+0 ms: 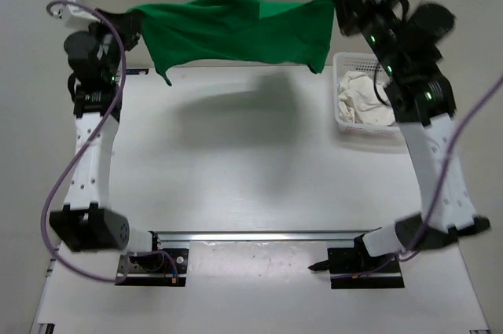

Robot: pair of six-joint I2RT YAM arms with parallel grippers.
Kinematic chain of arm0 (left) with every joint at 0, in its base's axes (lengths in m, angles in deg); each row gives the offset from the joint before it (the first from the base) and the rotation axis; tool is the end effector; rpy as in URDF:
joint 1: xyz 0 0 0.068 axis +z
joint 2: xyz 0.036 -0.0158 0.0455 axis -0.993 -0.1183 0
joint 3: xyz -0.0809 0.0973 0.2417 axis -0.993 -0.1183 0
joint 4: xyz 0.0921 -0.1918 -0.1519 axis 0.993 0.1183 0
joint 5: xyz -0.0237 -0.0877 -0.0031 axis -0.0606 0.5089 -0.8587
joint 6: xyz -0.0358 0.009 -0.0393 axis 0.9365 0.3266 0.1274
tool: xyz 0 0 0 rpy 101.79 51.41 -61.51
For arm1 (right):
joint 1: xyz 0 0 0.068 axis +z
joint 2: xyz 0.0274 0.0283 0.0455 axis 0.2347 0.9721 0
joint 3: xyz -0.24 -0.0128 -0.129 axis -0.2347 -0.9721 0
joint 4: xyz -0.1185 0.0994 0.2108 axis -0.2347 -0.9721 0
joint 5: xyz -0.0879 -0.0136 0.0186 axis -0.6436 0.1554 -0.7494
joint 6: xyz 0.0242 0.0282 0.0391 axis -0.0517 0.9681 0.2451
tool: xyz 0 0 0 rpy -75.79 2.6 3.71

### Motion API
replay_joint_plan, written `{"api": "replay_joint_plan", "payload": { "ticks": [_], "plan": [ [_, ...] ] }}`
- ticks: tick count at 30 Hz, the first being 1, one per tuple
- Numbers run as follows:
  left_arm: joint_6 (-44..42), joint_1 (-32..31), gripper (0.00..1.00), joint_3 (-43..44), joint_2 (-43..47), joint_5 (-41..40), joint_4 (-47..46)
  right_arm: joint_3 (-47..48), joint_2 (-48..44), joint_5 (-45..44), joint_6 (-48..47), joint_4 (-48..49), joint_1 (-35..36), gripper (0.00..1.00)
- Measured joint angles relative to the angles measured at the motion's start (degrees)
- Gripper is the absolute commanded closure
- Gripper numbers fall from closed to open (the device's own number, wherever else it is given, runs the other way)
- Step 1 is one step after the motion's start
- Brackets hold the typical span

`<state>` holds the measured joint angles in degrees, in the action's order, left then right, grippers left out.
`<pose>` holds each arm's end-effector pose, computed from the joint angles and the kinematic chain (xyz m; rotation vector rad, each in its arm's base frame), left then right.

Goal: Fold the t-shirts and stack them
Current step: Flatten out the tshirt

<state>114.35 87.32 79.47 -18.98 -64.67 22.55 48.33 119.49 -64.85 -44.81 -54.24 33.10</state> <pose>0.3372 0.0174 0.4905 -0.4864 1.4101 -0.7372 0.2655 0.0965 0.6016 -0.1809 1.3439 0.4526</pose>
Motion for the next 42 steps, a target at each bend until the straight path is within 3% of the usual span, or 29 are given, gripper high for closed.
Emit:
{"api": "replay_joint_plan", "payload": {
  "ticks": [3,4,5,6,7,11,12,16,19,22,25,31,35,42],
  "plan": [
    [-1.99,-0.66,0.85,-11.65,9.66,-3.37,-7.06,-22.01,-14.84,-0.61,0.66,7.30,-0.07,1.00],
    [-2.38,-0.79,0.74,-16.90,12.52,-4.24,-9.01,-29.75,-19.50,-1.09,1.29,9.53,-0.52,1.00],
    [-2.82,-0.90,0.51,-23.50,15.82,-5.70,-11.58,-38.45,-24.22,-1.31,2.36,11.96,-0.85,1.00],
    [-3.34,-0.98,0.39,-29.27,18.10,-7.10,-12.09,-46.34,-27.78,-1.49,3.54,12.74,-0.85,1.00],
    [-3.69,-1.27,0.02,-36.04,20.41,-8.98,-13.90,-54.66,-30.69,-1.42,4.81,14.08,-0.48,1.00],
    [-4.20,-2.01,0.01,-59.60,24.15,-15.04,-10.38,-84.67,-34.27,0.35,11.50,13.90,1.64,0.98],
    [-3.82,-1.99,0.01,-64.30,24.68,-16.74,-7.23,-90.51,-34.16,0.81,13.20,12.79,2.01,0.94],
    [-3.21,-2.43,0.01,-69.55,28.41,-20.04,2.10,-105.37,-39.89,4.35,19.37,3.72,1.64,0.81],
    [-3.54,-3.69,0.31,-67.82,32.09,-21.59,4.09,-104.48,-47.32,5.51,21.44,0.37,0.00,0.75],
    [-4.85,-5.14,0.45,-66.51,33.11,-22.27,2.16,-101.13,-50.29,6.38,21.51,0.35,-2.80,0.73],
    [-4.24,-3.96,0.53,-66.40,29.46,-21.24,-0.94,-100.32,-50.38,7.82,21.31,1.29,-5.84,0.73],
    [-2.23,-1.84,0.41,-63.08,13.20,-18.62,-2.05,-100.45,-46.77,7.23,21.35,1.77,-1.27,0.76],
    [0.37,-1.11,0.46,-63.06,8.41,-16.46,-4.02,-100.45,-46.29,6.27,21.51,3.04,2.75,0.76],
    [5.05,1.03,0.52,-59.82,-2.56,-13.03,-7.69,-100.45,-46.07,6.49,21.55,4.52,2.67,0.75]
  ]
}}
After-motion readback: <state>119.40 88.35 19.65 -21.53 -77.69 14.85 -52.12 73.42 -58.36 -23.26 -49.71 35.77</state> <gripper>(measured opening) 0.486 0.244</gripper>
